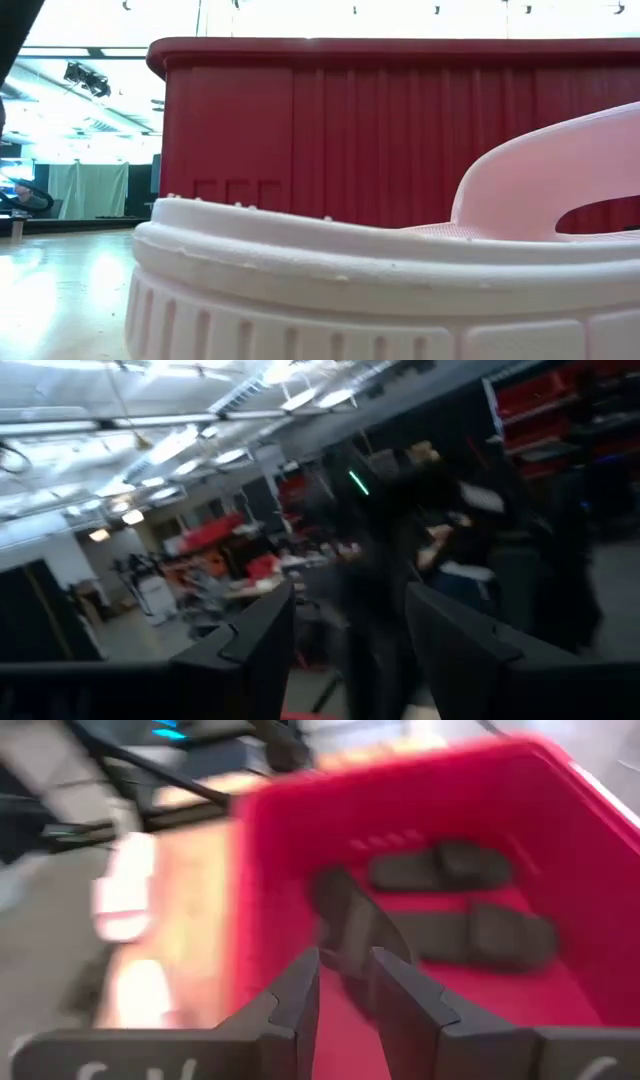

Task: Pick and place slides into bin
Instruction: Put the black slipper into the red bin

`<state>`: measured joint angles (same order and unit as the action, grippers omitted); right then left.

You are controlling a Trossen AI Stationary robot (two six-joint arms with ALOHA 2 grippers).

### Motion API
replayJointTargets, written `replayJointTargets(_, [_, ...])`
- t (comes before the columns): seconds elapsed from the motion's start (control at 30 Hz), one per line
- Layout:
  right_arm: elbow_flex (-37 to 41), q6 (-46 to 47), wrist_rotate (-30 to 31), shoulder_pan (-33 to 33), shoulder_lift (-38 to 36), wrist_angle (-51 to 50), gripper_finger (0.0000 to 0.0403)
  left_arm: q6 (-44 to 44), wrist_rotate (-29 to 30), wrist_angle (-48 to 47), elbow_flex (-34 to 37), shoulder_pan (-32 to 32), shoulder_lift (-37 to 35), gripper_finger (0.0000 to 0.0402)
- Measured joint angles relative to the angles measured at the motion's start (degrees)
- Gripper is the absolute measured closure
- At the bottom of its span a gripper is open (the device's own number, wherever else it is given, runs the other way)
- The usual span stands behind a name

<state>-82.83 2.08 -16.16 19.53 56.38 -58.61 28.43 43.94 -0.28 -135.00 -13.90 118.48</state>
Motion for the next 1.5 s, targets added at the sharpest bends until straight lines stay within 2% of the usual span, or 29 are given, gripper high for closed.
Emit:
replayJointTargets(0.03, [1.7, 1.2, 2.4, -1.3, 0.2, 1.0, 0.0306, 0.6, 0.0, -0.1, 0.0, 0.3, -1.1, 0.0207])
replayJointTargets(0.1, [5.7, 4.6, 3.6, -4.1, 1.0, 3.0, 0.0306, 1.8, 0.0, -0.1, 0.0, 1.1, -3.3, 0.021])
replayJointTargets(0.23, [13.4, 16.4, 0.5, -12.9, 1.7, 3.9, 0.0306, 3.9, 0.1, -0.3, 0.0, 2.6, -6.9, 0.0211])
replayJointTargets(0.37, [18.1, 31.8, -2.2, -25.1, 1.6, 3.9, 0.0306, 4.0, 0.4, -0.5, 0.0, 3.9, -8.6, 0.0206])
replayJointTargets(0.67, [19.4, 65.8, 5.9, -54.0, 2.5, 4.0, 0.0306, 4.5, 3.9, -3.5, 0.0, 7.2, -8.8, 0.0211])
replayJointTargets(0.8, [19.4, 80.8, 8.3, -63.5, 5.3, 3.3, 0.0306, 3.1, 3.9, -6.1, 0.0, 8.2, -8.8, 0.0209])
replayJointTargets(0.93, [19.4, 91.2, 11.6, -69.8, 10.3, -2.7, 0.0306, 0.7, 3.9, -6.0, 0.0, 8.4, -8.8, 0.0209])
replayJointTargets(1.07, [19.4, 93.1, 12.3, -72.6, 15.0, -8.8, 0.0306, 1.2, 3.8, -6.0, 0.0, 8.4, -8.8, 0.0215])
replayJointTargets(1.23, [19.4, 89.2, 18.7, -73.6, 20.3, -9.9, 0.0306, 1.1, 3.8, -6.0, 0.0, 8.4, -8.8, 0.0218])
replayJointTargets(1.5, [19.4, 83.7, 14.8, -72.6, 26.8, -6.0, 0.0306, 0.8, 3.8, -6.0, 0.0, 8.1, -8.8, 0.022])
